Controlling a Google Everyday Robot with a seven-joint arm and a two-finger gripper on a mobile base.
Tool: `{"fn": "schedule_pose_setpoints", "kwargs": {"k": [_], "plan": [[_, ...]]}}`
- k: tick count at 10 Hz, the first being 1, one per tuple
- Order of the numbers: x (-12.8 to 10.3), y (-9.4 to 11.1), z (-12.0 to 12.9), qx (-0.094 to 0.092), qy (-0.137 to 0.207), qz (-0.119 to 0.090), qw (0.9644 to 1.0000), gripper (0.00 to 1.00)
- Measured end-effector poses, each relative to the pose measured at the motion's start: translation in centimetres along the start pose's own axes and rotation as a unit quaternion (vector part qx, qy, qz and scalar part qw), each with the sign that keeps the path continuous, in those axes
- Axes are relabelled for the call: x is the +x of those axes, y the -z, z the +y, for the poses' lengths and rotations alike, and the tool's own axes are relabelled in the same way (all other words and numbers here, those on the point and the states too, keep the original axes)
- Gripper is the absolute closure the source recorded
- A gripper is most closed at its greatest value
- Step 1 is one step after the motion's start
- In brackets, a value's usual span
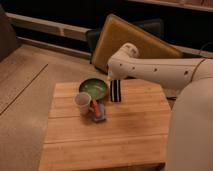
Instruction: Place the eraser in the ceramic cup
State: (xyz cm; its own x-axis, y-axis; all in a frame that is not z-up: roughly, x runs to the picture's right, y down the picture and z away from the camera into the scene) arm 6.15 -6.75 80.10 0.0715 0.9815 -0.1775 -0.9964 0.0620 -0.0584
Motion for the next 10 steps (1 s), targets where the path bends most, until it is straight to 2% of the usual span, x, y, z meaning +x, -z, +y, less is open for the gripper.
{"fn": "schedule_pose_setpoints", "kwargs": {"k": [2,3,5,6,7,10], "plan": [[-4.3,2.3,0.2,0.013,0.027,-0.052,0.9982,1.0],[-6.5,3.7,1.7,0.012,0.049,-0.078,0.9957,1.0],[-9.3,6.0,5.0,0.005,0.101,-0.122,0.9874,1.0],[-9.9,6.6,6.7,-0.003,0.122,-0.134,0.9835,1.0],[-9.4,6.6,10.5,-0.031,0.156,-0.142,0.977,1.0],[-6.0,5.0,15.2,-0.078,0.204,-0.128,0.9675,1.0]]}}
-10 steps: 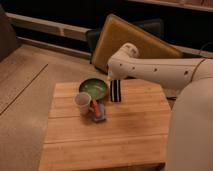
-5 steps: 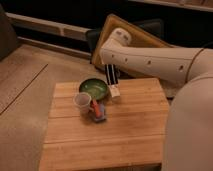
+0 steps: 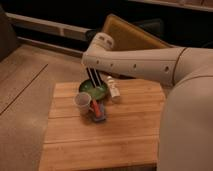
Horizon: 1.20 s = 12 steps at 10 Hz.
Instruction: Place the eraser in the ceramic cup
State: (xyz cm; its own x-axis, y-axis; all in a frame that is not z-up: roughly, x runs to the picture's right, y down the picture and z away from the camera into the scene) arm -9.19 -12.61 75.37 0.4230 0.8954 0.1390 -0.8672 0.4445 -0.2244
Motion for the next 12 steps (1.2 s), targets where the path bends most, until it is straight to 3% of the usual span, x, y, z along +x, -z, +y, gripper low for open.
{"fn": "schedule_pose_setpoints", "kwargs": {"k": [6,11,12], "plan": [[1.6,-2.1,5.5,-0.073,0.047,0.014,0.9961,1.0],[1.6,-3.5,8.8,-0.146,0.085,-0.006,0.9856,1.0],[1.7,-3.5,8.9,-0.151,0.089,-0.008,0.9844,1.0]]}}
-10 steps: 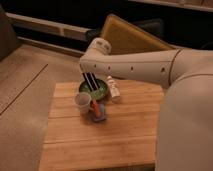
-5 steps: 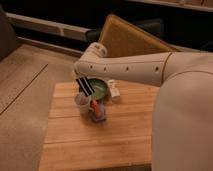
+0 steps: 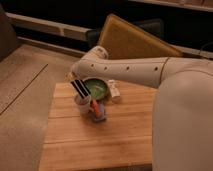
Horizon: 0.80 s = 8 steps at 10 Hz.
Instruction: Place the eraser in the ceramic cup
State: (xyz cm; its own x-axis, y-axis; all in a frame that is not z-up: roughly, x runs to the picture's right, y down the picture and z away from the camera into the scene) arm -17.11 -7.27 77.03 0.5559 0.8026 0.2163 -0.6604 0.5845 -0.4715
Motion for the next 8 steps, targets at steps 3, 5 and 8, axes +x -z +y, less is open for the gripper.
{"fn": "schedule_pose_setpoints", "kwargs": {"k": [3,5,8], "plan": [[0.0,0.0,0.1,-0.002,0.002,-0.001,1.0,1.0],[-0.3,-0.5,0.4,-0.006,0.016,-0.008,0.9998,1.0],[-1.3,-1.7,1.3,-0.017,0.039,-0.019,0.9989,1.0]]}}
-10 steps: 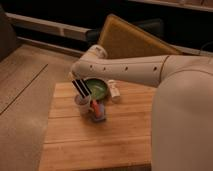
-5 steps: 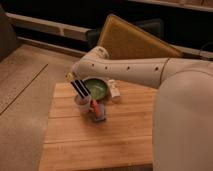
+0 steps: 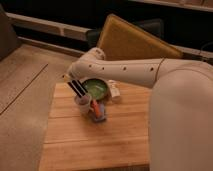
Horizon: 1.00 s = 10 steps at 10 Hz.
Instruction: Place the eraser in the ceramic cup
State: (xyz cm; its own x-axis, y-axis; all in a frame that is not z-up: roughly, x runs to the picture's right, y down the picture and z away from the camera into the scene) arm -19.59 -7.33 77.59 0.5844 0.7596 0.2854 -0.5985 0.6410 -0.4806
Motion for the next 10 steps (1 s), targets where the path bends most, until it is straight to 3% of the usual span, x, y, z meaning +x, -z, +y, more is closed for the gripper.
{"fn": "schedule_pose_setpoints", "kwargs": {"k": [5,10], "plan": [[0.0,-1.5,0.2,-0.02,-0.008,-0.024,0.9995,1.0],[1.1,-2.7,1.1,-0.04,-0.015,-0.027,0.9987,1.0]]}}
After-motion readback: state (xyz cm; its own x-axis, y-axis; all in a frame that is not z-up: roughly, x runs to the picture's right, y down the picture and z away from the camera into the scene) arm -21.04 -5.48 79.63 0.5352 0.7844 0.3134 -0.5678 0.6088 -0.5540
